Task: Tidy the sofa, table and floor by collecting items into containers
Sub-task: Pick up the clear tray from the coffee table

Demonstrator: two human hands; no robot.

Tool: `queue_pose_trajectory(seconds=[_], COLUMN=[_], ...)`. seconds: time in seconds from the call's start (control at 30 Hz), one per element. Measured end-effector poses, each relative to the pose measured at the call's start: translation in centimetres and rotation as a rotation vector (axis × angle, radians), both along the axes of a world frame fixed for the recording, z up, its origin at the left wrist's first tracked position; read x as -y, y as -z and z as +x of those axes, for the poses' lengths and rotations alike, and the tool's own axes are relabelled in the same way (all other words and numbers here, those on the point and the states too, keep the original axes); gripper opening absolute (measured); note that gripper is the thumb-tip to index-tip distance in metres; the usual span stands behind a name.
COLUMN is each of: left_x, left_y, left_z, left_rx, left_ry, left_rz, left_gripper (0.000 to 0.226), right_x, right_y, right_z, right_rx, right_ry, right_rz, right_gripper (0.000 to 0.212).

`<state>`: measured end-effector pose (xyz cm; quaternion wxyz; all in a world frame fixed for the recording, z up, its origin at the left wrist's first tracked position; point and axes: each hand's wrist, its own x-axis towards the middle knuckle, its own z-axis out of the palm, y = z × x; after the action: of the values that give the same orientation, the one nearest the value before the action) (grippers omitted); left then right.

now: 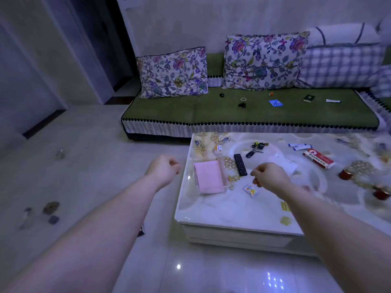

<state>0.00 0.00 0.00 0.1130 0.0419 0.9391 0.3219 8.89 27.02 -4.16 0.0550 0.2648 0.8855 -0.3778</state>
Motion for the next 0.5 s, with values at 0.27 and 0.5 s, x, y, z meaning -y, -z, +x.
queue_pose_trajectory(seconds=[0.27, 0.5], left_x=[-0.1, 0.1], left_y=[2.2, 4.6], left_z=[-5.8, -12.7], left_rx=[0.078, 0.135], left_ry=[-0.066, -0.018], left_rz=[-0.024, -0.044], left_gripper=[0.015, 0.019], right_x=[-1.3, -0.8], right_y=[3.3, 6.7], right_z=[-6.8, -11.4], right_rx=[0.109, 0.196], right_ry=[-0.016, 0.029], right_rz=[-0.045, -0.024], right_gripper=[0.025, 0.026])
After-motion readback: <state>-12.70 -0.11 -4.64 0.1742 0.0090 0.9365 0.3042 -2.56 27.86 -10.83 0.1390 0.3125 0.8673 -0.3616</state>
